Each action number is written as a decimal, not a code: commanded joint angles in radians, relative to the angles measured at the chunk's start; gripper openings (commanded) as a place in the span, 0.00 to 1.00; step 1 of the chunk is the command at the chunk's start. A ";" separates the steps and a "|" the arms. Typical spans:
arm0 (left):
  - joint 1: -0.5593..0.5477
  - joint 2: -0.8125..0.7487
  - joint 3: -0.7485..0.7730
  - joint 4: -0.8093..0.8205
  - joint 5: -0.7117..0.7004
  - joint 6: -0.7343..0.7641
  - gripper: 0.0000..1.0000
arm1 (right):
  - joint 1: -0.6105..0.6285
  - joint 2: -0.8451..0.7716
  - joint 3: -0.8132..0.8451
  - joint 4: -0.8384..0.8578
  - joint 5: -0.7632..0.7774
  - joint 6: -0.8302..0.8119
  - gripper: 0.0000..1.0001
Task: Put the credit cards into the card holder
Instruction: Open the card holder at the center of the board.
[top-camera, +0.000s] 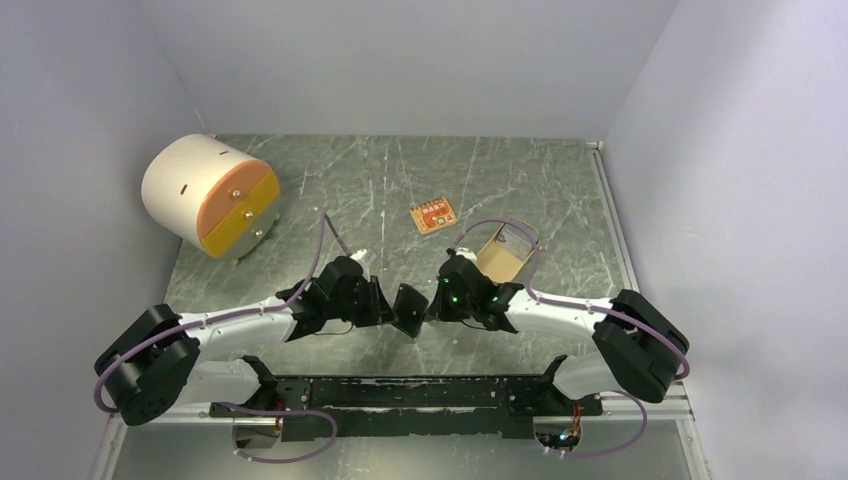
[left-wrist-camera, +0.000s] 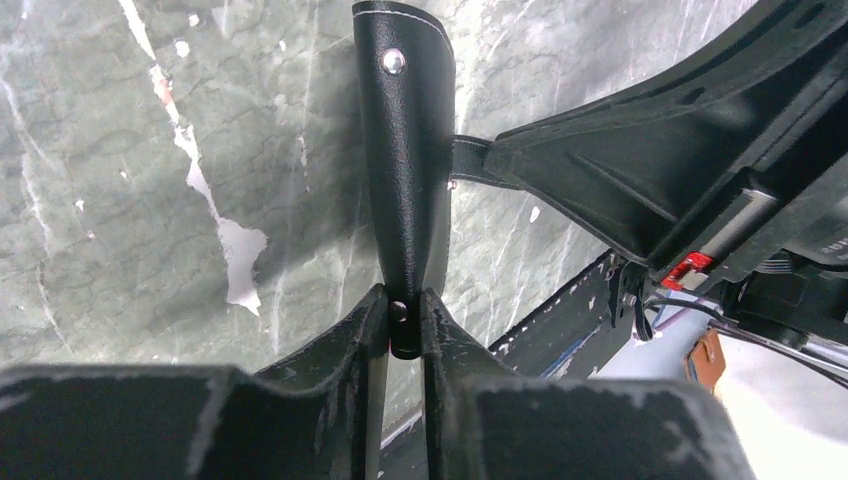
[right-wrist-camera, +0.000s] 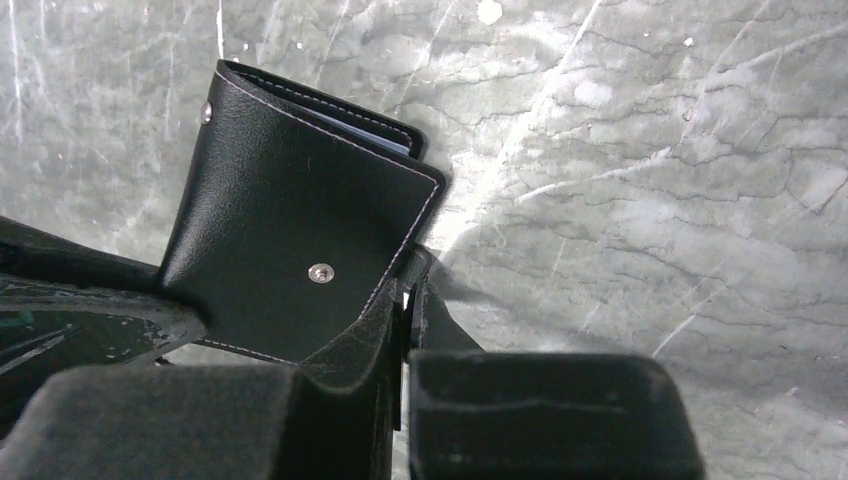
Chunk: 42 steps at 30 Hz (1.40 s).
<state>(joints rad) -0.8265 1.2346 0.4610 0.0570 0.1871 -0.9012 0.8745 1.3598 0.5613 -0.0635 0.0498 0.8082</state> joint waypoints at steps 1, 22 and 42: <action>-0.003 -0.016 -0.021 0.036 0.009 -0.035 0.24 | 0.004 -0.042 -0.020 0.036 -0.002 -0.010 0.00; 0.033 -0.141 0.070 -0.086 0.051 0.121 0.74 | 0.006 -0.246 -0.040 0.106 -0.078 0.101 0.00; 0.036 0.065 0.217 -0.217 -0.060 0.234 0.72 | 0.004 -0.273 -0.078 0.084 -0.048 0.084 0.00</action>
<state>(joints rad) -0.7963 1.2823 0.6163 -0.1200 0.1787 -0.7174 0.8764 1.1137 0.4992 0.0235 -0.0124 0.9001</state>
